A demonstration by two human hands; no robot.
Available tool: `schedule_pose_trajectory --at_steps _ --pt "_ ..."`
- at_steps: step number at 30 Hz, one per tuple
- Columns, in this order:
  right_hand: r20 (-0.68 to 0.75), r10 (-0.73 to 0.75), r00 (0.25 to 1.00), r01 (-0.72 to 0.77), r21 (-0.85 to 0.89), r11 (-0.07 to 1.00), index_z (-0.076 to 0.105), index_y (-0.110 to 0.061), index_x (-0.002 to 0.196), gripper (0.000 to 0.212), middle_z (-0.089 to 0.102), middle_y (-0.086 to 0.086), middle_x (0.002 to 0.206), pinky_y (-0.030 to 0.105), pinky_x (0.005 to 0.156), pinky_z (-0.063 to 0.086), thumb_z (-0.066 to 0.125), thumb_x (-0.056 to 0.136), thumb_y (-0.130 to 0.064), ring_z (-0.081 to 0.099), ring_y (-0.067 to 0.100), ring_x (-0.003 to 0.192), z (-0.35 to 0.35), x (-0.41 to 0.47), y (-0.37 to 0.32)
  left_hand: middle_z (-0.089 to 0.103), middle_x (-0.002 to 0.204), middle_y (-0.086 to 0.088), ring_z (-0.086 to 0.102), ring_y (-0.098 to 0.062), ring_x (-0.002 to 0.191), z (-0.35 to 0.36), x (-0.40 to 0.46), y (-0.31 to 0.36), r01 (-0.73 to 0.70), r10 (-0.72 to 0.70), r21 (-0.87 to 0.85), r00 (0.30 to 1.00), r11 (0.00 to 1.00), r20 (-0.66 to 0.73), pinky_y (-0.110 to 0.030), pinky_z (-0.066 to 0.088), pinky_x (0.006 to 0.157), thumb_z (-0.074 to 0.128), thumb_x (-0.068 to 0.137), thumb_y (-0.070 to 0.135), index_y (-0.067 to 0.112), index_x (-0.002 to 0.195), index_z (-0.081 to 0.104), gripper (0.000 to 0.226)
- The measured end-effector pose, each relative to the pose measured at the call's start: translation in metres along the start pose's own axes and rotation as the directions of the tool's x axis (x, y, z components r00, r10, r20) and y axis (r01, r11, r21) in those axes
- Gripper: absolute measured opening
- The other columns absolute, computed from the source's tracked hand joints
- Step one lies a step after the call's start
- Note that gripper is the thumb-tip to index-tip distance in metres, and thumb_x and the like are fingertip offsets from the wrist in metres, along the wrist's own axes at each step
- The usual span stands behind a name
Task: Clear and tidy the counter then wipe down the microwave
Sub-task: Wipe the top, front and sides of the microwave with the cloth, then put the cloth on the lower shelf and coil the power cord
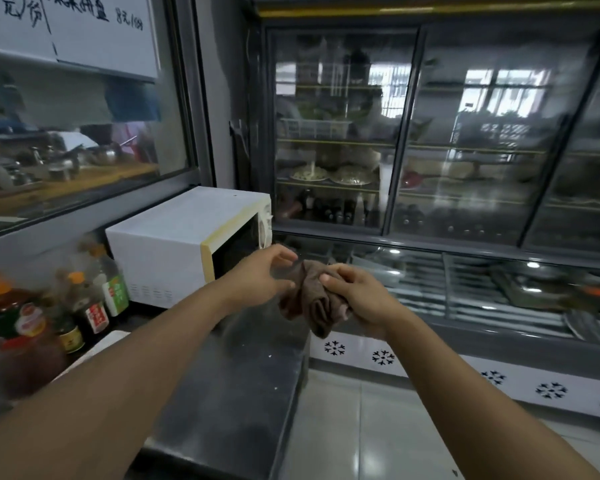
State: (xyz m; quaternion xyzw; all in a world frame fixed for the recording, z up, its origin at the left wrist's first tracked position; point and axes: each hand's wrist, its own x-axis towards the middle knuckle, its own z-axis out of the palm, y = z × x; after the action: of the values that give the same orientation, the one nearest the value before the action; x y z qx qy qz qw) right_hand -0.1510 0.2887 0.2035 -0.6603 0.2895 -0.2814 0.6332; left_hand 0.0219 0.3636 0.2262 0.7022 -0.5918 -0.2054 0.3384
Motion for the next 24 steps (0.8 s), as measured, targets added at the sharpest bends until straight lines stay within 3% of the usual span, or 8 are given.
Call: schedule_pose_trajectory --at_steps 3,6,11,13,17,20,24 --pt "-0.003 0.025 1.0 -0.025 0.068 0.997 0.053 -0.011 0.091 0.004 0.061 0.007 0.069 0.024 0.046 0.046 0.055 0.094 -0.014 0.057 0.015 0.056 -0.045 -0.004 0.0 0.063 0.102 -0.003 0.059 -0.013 0.098 0.04 0.015 0.033 0.032 -0.029 -0.246 0.999 0.969 0.014 -0.022 0.047 0.081 0.064 0.086 0.005 0.015 0.112 0.056 0.028" --pt "-0.005 0.027 1.0 -0.027 0.041 0.999 0.05 -0.012 0.087 0.01 0.059 0.009 0.072 0.024 0.051 0.045 0.056 0.093 -0.017 0.055 0.016 0.059 -0.091 -0.003 0.005 0.061 0.077 -0.001 0.057 -0.011 0.074 0.078 0.034 0.06 0.064 -0.075 -0.312 0.997 0.948 -0.024 -0.019 0.045 0.068 0.061 0.088 0.006 0.012 0.088 0.061 0.006" --pt "0.012 0.099 0.995 -0.1 0.09 0.991 0.054 -0.011 0.086 0.018 0.06 0.006 0.066 0.024 0.05 0.046 0.049 0.097 -0.024 0.057 0.011 0.053 -0.152 -0.003 0.015 0.056 0.068 -0.003 0.052 -0.014 0.065 0.123 0.062 0.101 0.206 -0.239 -0.372 0.97 0.905 -0.043 -0.025 0.039 0.061 0.056 0.092 0.014 0.014 0.071 0.054 0.021" --pt "0.016 0.141 0.99 -0.142 0.153 0.978 0.057 -0.011 0.093 0.022 0.062 0.007 0.077 0.024 0.051 0.048 0.044 0.099 -0.029 0.06 0.014 0.065 -0.171 -0.004 0.019 0.054 0.07 -0.004 0.051 -0.016 0.067 0.133 0.073 0.111 0.233 -0.277 -0.337 0.957 0.912 -0.089 -0.028 0.037 0.061 0.055 0.092 0.019 0.014 0.073 0.052 0.021" --pt "0.131 0.158 0.979 -0.192 0.321 0.927 0.062 -0.017 0.11 0.04 0.066 0.009 0.105 0.037 0.076 0.053 0.038 0.097 -0.046 0.063 0.024 0.1 -0.201 0.0 0.028 0.052 0.072 -0.006 0.048 -0.015 0.063 0.146 0.096 0.118 0.247 -0.302 -0.276 0.936 0.929 -0.182 -0.027 0.035 0.055 0.054 0.093 0.023 0.013 0.079 0.051 0.018" --pt "0.166 0.107 0.98 -0.143 0.22 0.965 0.054 -0.017 0.122 0.053 0.061 0.009 0.115 0.03 0.071 0.054 0.058 0.08 -0.049 0.064 0.021 0.098 -0.211 0.011 0.029 0.055 0.072 -0.009 0.053 -0.018 0.059 0.152 0.113 0.115 0.271 -0.329 -0.283 0.926 0.92 -0.184 -0.024 0.04 0.051 0.054 0.093 0.026 0.01 0.082 0.052 0.019" --pt "-0.024 0.05 0.998 -0.05 -0.019 0.999 0.059 -0.01 0.108 0.02 0.066 0.009 0.102 0.021 0.062 0.052 0.061 0.09 -0.019 0.065 0.018 0.084 -0.223 0.043 0.036 0.058 0.073 -0.009 0.054 -0.019 0.065 0.159 0.144 0.1 0.297 -0.355 -0.296 0.92 0.908 -0.165 -0.028 0.04 0.058 0.062 0.089 0.028 0.01 0.081 0.056 0.02"
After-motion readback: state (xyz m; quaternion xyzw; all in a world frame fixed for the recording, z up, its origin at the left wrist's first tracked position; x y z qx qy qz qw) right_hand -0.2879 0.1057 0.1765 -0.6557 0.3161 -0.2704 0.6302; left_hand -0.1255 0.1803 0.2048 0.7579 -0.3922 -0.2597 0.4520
